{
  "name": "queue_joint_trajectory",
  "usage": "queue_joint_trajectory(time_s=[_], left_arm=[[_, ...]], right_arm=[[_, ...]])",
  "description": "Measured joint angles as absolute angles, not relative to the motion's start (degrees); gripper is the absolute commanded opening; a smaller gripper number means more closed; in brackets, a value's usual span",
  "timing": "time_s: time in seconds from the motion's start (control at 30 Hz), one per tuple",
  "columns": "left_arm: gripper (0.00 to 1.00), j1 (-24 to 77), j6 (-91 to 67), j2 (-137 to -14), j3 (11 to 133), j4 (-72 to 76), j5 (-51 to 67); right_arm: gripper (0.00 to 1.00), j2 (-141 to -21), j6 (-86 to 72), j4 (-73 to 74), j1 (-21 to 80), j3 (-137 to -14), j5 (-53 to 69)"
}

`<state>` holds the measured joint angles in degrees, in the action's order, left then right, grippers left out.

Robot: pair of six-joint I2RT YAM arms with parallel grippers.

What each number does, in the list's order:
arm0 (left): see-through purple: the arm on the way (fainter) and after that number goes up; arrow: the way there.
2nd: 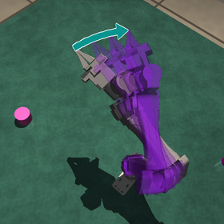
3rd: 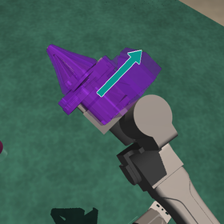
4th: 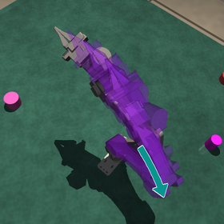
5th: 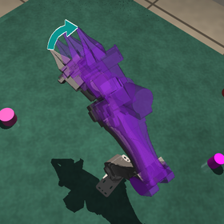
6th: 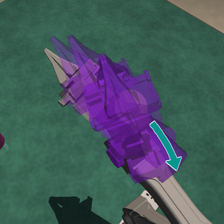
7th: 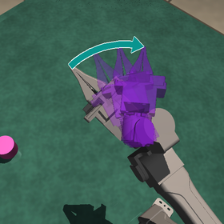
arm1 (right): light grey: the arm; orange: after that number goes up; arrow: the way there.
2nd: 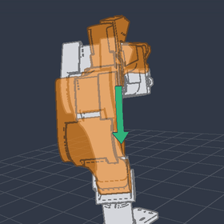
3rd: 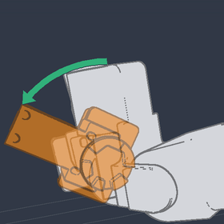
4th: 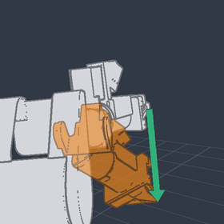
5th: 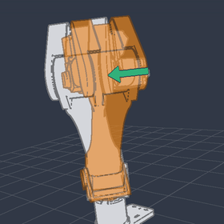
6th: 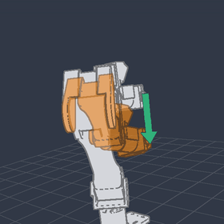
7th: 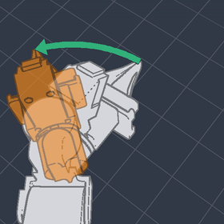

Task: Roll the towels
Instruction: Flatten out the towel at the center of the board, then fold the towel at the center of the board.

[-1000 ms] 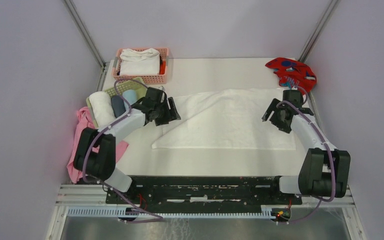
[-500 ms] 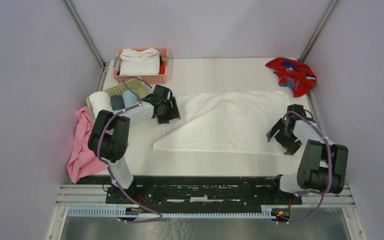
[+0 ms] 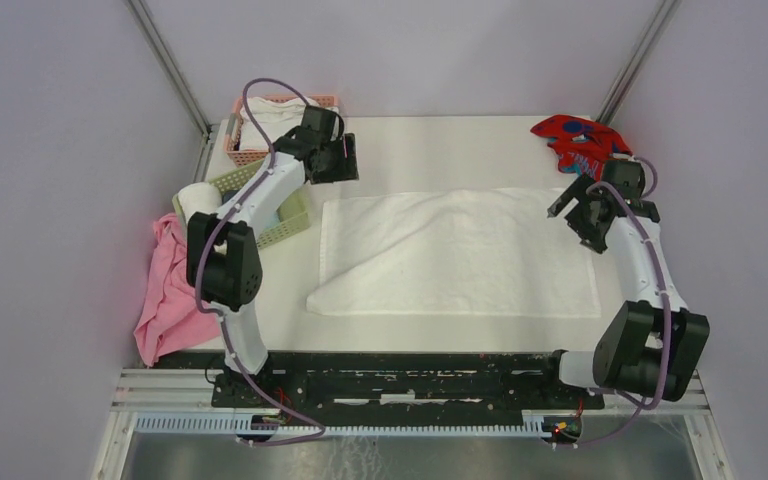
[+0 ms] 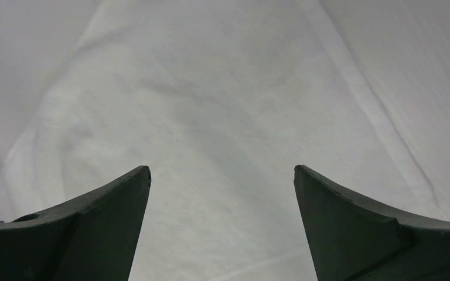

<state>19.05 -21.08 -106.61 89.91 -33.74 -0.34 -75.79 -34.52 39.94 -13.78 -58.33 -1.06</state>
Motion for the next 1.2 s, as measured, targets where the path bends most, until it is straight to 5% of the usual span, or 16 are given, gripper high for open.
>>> queue_joint_trajectory(time_s=[0.57,1.2], left_arm=[[0.49,14.96,3.73,-131.24,111.96,-50.74,-0.1],[0.49,13.3,6.09,-136.27,118.5,-53.45,0.21]], right_arm=[[0.98,-88.36,-28.91,26.44,-9.32,-68.93,2.83],[0.98,-89.01,-26.57,24.47,-9.26,-68.23,2.85]])
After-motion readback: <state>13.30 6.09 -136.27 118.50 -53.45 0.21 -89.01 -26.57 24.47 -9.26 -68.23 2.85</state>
